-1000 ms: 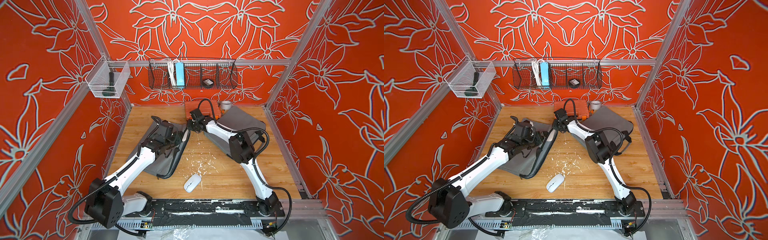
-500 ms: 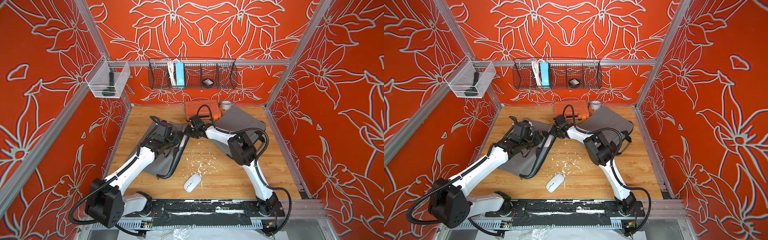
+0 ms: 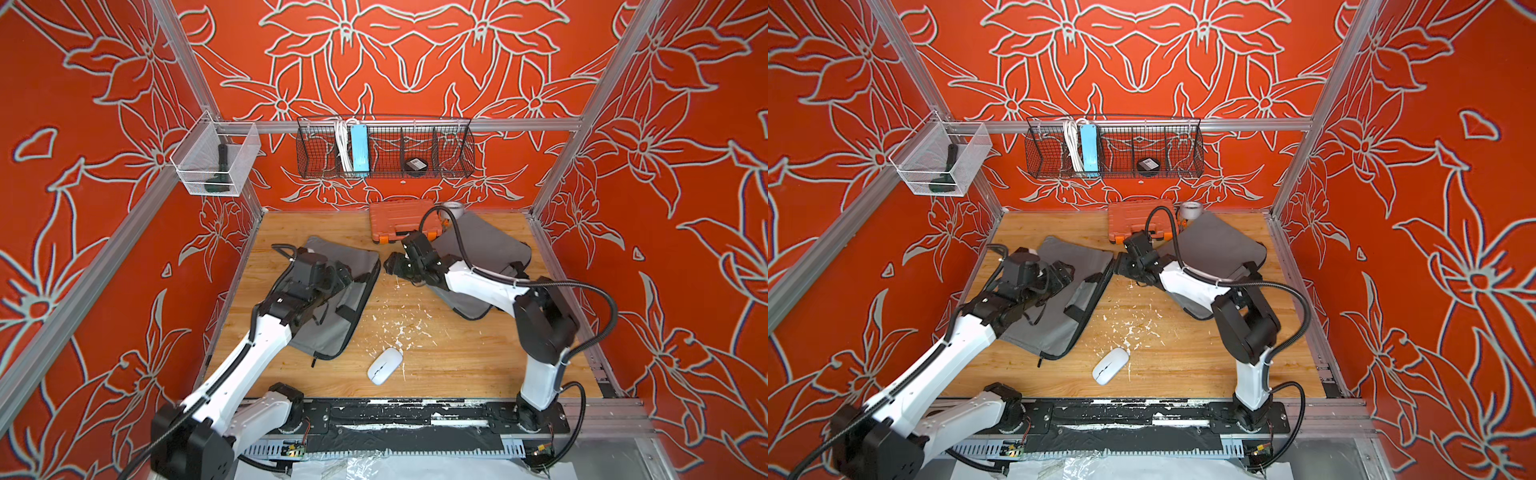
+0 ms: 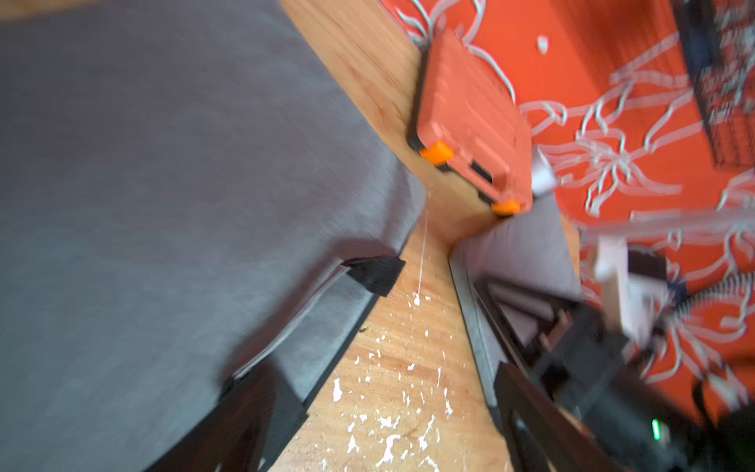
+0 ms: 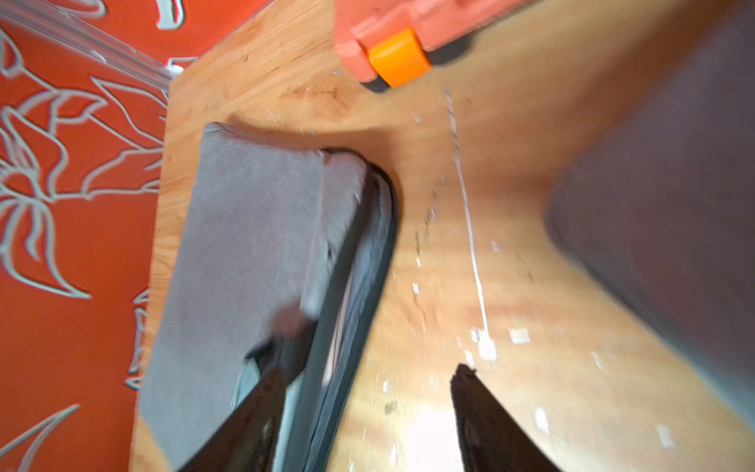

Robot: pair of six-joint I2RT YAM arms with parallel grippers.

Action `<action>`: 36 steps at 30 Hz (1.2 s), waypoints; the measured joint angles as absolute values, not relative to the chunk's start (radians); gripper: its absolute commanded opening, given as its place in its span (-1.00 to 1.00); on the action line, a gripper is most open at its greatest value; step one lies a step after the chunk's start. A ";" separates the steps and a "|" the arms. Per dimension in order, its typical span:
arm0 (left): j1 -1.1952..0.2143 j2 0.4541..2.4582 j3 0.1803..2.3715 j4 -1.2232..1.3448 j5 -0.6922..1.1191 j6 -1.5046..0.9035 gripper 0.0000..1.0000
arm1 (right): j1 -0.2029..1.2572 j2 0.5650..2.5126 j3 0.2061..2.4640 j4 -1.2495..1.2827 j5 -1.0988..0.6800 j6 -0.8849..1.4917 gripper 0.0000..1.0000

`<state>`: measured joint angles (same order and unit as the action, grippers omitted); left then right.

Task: Put the mouse into the laptop bag
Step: Place the mouse in the zippered laptop bag, then adjust the zippered laptop bag at the center of the board.

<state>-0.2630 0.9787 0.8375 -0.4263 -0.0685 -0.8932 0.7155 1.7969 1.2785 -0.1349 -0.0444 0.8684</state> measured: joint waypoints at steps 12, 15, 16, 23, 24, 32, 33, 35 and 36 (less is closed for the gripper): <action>0.035 0.754 0.416 -0.447 0.060 -0.830 0.71 | 1.032 1.879 1.227 -0.088 -0.020 0.860 0.50; 0.044 0.756 0.368 -0.431 0.078 -0.823 0.72 | 1.038 1.950 1.284 -0.102 -0.022 0.850 0.06; 0.048 0.749 0.362 -0.427 0.078 -0.823 0.73 | 1.038 1.961 1.289 -0.104 -0.021 0.848 -0.07; 0.059 0.566 0.334 -0.428 0.022 -0.849 0.83 | 1.005 2.015 1.319 -0.144 -0.009 0.836 -0.89; 0.060 0.546 0.330 -0.428 0.020 -0.854 0.83 | 0.991 2.025 1.324 -0.145 -0.012 0.838 -1.00; 0.061 0.632 0.326 -0.435 0.051 -0.870 0.82 | 0.882 2.096 1.399 -0.165 -0.033 0.807 -1.00; 0.061 0.646 0.326 -0.440 0.051 -0.874 0.82 | 0.870 2.110 1.420 -0.172 -0.038 0.799 -1.00; 0.061 0.667 0.331 -0.458 0.043 -0.885 0.82 | 0.849 2.138 1.461 -0.184 -0.051 0.785 -1.00; 0.061 0.677 0.337 -0.475 0.035 -0.895 0.84 | 0.841 2.154 1.486 -0.193 -0.058 0.779 -1.00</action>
